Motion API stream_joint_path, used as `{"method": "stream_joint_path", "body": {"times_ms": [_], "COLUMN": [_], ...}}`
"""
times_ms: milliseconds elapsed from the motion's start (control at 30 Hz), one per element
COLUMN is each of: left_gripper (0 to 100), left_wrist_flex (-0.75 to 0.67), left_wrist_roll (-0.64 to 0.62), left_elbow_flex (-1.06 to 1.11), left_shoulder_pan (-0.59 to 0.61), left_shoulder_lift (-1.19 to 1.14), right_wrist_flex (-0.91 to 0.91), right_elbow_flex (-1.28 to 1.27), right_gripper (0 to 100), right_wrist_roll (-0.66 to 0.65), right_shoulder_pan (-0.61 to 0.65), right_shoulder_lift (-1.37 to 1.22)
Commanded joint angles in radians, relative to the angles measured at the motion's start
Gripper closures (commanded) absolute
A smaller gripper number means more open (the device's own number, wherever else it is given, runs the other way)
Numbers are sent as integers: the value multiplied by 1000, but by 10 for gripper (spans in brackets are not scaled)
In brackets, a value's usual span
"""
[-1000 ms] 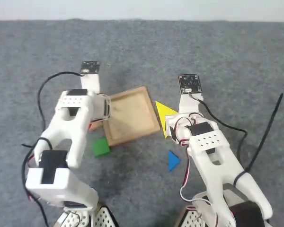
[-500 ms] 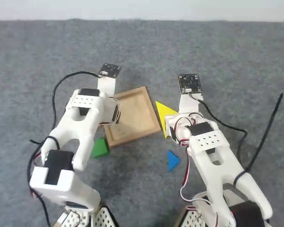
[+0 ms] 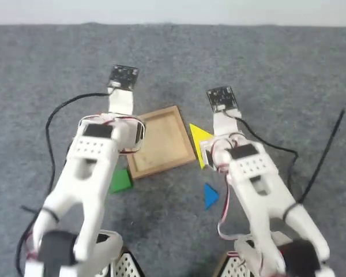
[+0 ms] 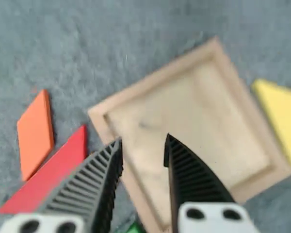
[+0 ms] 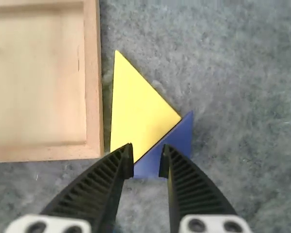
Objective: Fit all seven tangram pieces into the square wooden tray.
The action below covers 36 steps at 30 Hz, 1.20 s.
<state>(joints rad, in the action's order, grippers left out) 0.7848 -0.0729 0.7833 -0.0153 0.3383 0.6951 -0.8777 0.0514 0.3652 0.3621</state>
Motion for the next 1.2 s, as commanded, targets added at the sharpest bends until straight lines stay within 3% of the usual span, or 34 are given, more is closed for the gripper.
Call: {"method": "stream_joint_path", "body": {"times_ms": [0,133,367,500,567,667,1167], "left_gripper": [859,859,858,863,863,863,863], "left_wrist_flex": [-100,-146,-250,-222,-107,12,-150], "left_wrist_roll": [-133,-258,-267,-316,-307,-301,-256], "left_elbow_flex": [13,-35,-211,-355,-450,-513,-303], "left_shoulder_pan": [-14,20,48,57,77,78,83], "left_shoulder_lift": [129,118,-172,-446,-503,-509,-310], "right_wrist_flex": [99,174,171,160,157,156,166], "right_elbow_flex": [252,390,460,499,500,503,502], "right_gripper": [886,885,856,758,732,721,720], "right_wrist_roll": [-21,-23,-94,-126,-158,-187,-224], "right_shoulder_pan": [-24,-19,15,50,70,79,38], "right_shoulder_lift": [-225,-380,-423,-473,-516,-564,-582]}}
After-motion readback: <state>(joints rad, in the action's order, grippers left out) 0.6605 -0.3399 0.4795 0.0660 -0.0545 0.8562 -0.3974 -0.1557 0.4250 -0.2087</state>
